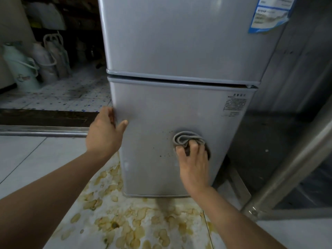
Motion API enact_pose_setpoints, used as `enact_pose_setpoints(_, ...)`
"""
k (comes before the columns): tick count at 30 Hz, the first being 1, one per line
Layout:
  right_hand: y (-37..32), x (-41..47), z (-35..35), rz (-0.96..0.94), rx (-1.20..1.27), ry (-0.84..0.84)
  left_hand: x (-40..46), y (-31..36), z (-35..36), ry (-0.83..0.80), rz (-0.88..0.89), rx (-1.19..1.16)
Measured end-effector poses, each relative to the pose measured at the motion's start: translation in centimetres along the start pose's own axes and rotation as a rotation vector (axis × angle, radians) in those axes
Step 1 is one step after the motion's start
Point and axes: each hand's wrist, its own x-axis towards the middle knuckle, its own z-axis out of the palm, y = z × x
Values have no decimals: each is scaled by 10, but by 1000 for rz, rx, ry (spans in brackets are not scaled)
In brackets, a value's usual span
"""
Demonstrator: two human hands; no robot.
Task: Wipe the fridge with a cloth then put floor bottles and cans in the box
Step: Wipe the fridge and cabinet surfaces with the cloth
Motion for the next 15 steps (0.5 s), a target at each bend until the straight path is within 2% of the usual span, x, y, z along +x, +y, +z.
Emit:
enact_pose_setpoints(3,-2,1,0,17,75,-46,2,-1,-2,-18,12,-2)
enact_pose_setpoints(8,-9,62,-19,202,167,191,6,-6,-1,-13,37,-8)
enact_pose_setpoints(11,-21,77,-15,268,195,279,8,-10,0,-10,56,-12)
enact_pose_setpoints(13,-28,61,-3,156,155,278,8,-11,1,4,71,-20)
enact_pose_setpoints(15,-35,28,13,-132,75,146,8,-12,1,6,75,-33)
